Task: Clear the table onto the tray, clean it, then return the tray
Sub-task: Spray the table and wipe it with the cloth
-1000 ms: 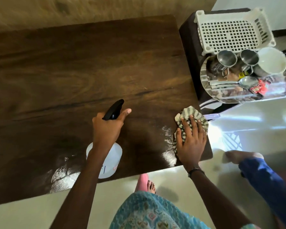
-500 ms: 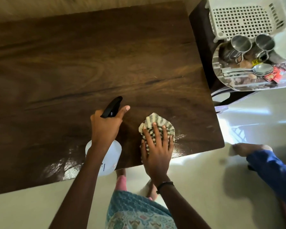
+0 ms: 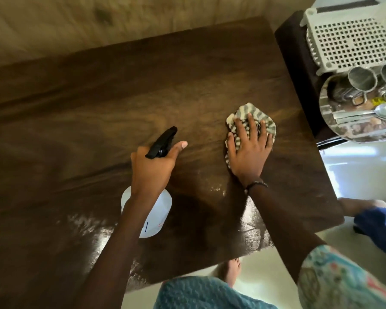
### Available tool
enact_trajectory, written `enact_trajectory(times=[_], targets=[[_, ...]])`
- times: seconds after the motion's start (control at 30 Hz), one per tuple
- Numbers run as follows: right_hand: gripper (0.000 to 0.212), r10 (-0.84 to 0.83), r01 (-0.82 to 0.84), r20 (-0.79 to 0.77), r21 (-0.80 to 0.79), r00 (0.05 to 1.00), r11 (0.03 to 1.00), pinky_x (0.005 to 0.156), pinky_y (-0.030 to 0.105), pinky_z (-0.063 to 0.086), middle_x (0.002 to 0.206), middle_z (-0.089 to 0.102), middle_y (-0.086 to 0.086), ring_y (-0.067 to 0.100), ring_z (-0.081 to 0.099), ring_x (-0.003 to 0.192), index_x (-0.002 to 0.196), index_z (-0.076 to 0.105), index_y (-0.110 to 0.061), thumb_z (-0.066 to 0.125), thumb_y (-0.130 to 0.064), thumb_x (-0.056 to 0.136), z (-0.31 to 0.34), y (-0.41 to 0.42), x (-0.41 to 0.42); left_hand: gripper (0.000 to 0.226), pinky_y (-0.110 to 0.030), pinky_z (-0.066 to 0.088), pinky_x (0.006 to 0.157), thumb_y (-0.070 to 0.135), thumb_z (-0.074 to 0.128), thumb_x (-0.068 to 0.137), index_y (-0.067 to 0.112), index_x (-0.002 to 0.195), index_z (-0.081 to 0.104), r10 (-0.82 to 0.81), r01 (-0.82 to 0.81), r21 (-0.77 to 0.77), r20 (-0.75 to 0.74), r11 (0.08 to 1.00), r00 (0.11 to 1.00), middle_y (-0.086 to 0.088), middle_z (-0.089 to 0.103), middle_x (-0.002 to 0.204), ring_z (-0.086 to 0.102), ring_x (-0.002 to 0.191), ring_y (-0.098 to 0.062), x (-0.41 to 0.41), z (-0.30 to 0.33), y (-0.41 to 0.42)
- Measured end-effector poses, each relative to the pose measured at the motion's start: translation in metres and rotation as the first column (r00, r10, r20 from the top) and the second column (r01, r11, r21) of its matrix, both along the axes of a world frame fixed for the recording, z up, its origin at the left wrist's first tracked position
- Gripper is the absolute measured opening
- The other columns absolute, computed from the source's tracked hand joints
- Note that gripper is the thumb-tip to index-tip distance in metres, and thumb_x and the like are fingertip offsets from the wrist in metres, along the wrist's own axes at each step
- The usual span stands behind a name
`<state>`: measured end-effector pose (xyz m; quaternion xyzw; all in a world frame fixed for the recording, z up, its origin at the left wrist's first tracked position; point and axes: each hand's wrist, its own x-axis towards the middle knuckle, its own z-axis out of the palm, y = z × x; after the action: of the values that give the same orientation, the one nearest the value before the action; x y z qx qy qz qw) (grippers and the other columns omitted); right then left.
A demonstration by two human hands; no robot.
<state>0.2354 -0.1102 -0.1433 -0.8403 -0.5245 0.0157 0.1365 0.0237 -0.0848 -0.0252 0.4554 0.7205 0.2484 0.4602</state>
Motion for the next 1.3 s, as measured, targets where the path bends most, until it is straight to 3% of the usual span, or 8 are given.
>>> enact_trajectory(times=[0.3, 0.43, 0.63, 0.73, 0.83, 1.0, 1.13, 1.3], targets=[[0.050, 0.007, -0.013, -0.050, -0.125, 0.999, 0.992, 0.115, 0.057, 0.012, 0.157, 0.027, -0.001, 0.033, 0.016, 0.146, 0.144, 0.037, -0.036, 0.038, -0.048, 0.095, 0.008, 0.141, -0.028, 0.045, -0.006, 0.040, 0.044, 0.050, 0.075, 0.069, 0.007, 0.072, 0.066, -0.031, 0.031, 0.078, 0.009, 0.996, 0.999, -0.016, 0.067, 0.068, 0.055, 0.047, -0.006, -0.038, 0.001, 0.057], [0.048, 0.246, -0.251, -0.055, -0.129, 0.968, 0.959, 0.116, 0.054, 0.011, 0.156, 0.030, -0.002, 0.030, 0.019, 0.146, 0.143, 0.039, -0.034, 0.035, -0.048, 0.097, 0.013, 0.160, -0.078, 0.045, -0.007, 0.038, 0.042, 0.051, 0.075, 0.068, 0.008, 0.073, 0.067, -0.019, 0.022, 0.087, -0.031, 0.996, 0.999, -0.012, 0.067, 0.064, 0.056, 0.046, -0.006, -0.053, -0.002, 0.066], [0.045, 0.596, -0.596, -0.046, -0.116, 0.802, 0.794, 0.117, 0.050, 0.016, 0.153, 0.036, -0.003, 0.026, 0.024, 0.145, 0.138, 0.048, -0.033, 0.037, -0.045, 0.096, 0.013, 0.091, -0.092, 0.041, -0.014, 0.040, 0.044, 0.050, 0.077, 0.067, 0.011, 0.075, 0.069, 0.060, -0.059, 0.039, -0.025, 0.998, 0.998, -0.008, 0.068, 0.064, 0.054, 0.043, -0.001, -0.062, -0.001, 0.065], [0.045, 0.594, -0.591, -0.012, -0.122, 0.805, 0.798, 0.116, 0.050, 0.020, 0.153, 0.036, -0.004, 0.024, 0.024, 0.145, 0.139, 0.047, -0.034, 0.039, -0.046, 0.096, 0.010, 0.045, -0.066, 0.041, -0.018, 0.041, 0.049, 0.051, 0.076, 0.067, 0.012, 0.077, 0.069, 0.081, -0.081, 0.019, -0.019, 0.997, 0.997, -0.010, 0.068, 0.067, 0.055, 0.047, -0.004, -0.064, 0.001, 0.064], [0.043, 0.545, -0.544, -0.015, -0.094, 0.838, 0.834, 0.116, 0.048, 0.022, 0.154, 0.034, -0.004, 0.024, 0.021, 0.146, 0.137, 0.049, -0.033, 0.042, -0.045, 0.096, 0.010, 0.025, -0.043, 0.037, -0.008, 0.040, 0.045, 0.050, 0.076, 0.068, 0.014, 0.075, 0.069, 0.114, -0.113, 0.025, -0.010, 0.993, 0.993, -0.007, 0.068, 0.063, 0.055, 0.047, -0.002, -0.069, 0.002, 0.060], [0.048, 0.393, -0.394, -0.037, -0.104, 0.919, 0.913, 0.115, 0.052, 0.022, 0.154, 0.033, -0.004, 0.027, 0.022, 0.146, 0.141, 0.043, -0.034, 0.036, -0.048, 0.095, 0.017, 0.067, -0.048, 0.030, -0.006, 0.039, 0.043, 0.050, 0.077, 0.067, 0.021, 0.067, 0.068, 0.179, -0.179, 0.005, 0.015, 0.984, 0.984, 0.003, 0.066, 0.054, 0.056, 0.044, 0.002, -0.090, 0.010, 0.058], [0.049, 0.348, -0.349, -0.034, -0.118, 0.937, 0.929, 0.116, 0.055, 0.017, 0.155, 0.033, -0.002, 0.031, 0.023, 0.145, 0.142, 0.041, -0.034, 0.036, -0.048, 0.096, 0.019, 0.131, -0.078, 0.029, -0.027, 0.045, 0.061, 0.057, 0.074, 0.063, 0.029, 0.062, 0.065, 0.208, -0.208, 0.002, 0.034, 0.978, 0.978, 0.001, 0.067, 0.057, 0.059, 0.057, -0.007, -0.118, 0.014, 0.061], [0.049, 0.357, -0.356, -0.019, -0.125, 0.934, 0.926, 0.116, 0.056, 0.014, 0.155, 0.032, -0.002, 0.031, 0.021, 0.145, 0.143, 0.039, -0.035, 0.036, -0.049, 0.096, 0.012, 0.191, -0.140, 0.026, -0.009, 0.040, 0.044, 0.049, 0.077, 0.065, 0.027, 0.064, 0.063, 0.277, -0.278, 0.005, 0.084, 0.961, 0.957, 0.006, 0.066, 0.054, 0.058, 0.046, 0.000, -0.156, 0.017, 0.071]])
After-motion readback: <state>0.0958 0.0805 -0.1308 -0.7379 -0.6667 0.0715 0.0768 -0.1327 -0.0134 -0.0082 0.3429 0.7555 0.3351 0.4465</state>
